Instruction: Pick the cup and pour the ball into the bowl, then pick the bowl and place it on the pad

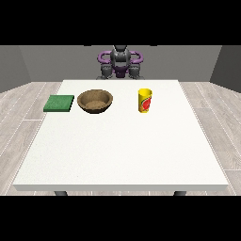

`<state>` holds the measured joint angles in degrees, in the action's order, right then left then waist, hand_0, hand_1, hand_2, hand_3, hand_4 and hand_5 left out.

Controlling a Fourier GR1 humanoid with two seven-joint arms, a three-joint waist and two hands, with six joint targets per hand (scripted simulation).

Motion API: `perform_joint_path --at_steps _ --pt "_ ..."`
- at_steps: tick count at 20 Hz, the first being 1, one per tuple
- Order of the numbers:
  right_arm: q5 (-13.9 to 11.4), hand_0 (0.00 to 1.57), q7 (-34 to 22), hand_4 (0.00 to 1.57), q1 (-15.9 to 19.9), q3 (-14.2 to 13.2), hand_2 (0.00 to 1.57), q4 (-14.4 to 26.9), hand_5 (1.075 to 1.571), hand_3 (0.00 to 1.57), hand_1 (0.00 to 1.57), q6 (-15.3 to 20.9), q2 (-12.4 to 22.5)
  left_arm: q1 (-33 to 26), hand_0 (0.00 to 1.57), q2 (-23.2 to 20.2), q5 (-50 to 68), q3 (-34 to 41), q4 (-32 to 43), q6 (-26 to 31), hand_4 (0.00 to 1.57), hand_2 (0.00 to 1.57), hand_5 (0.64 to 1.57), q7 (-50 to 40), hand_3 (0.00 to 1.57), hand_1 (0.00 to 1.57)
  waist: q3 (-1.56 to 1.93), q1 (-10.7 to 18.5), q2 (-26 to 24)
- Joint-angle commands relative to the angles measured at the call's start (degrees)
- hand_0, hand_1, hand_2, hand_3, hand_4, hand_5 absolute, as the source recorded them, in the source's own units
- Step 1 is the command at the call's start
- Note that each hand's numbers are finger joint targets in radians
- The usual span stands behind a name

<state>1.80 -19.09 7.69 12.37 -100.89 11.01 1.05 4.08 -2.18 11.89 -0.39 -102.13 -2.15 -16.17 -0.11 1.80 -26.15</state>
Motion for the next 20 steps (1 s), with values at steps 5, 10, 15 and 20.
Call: perform_joint_path --at_steps 5,10,15,20 --pt "-5.0 0.0 -9.5 0.42 6.5 15.6 0.0 -4.8 1.571 0.0 0.0 16.6 -1.0 2.4 0.0 1.8 0.7 -2.4 -5.0 -2.1 0.0 0.0 1.529 -4.7 0.0 0.0 0.09 -1.8 6.4" --pt "-6.7 0.0 -4.0 0.0 17.0 9.2 0.0 -1.3 1.57 0.0 0.0 11.4 0.9 12.2 0.0 -3.2 2.1 5.1 0.5 2.4 0.0 0.0 1.512 4.7 0.0 0.0 0.06 -5.1 22.5" --pt "-4.2 0.0 3.4 0.0 18.2 5.3 0.0 -1.4 1.569 0.0 0.0 8.5 2.3 18.0 0.0 -6.4 0.0 8.7 4.8 3.5 0.0 0.0 1.506 13.0 0.0 0.0 0.1 -6.4 33.8" --pt "-2.0 0.0 3.2 0.0 22.5 2.8 0.0 -3.4 1.567 0.0 0.0 4.8 2.6 23.4 0.0 -9.1 -4.4 10.7 13.9 2.3 0.0 0.0 1.447 19.3 0.0 0.0 0.1 -9.5 37.9"
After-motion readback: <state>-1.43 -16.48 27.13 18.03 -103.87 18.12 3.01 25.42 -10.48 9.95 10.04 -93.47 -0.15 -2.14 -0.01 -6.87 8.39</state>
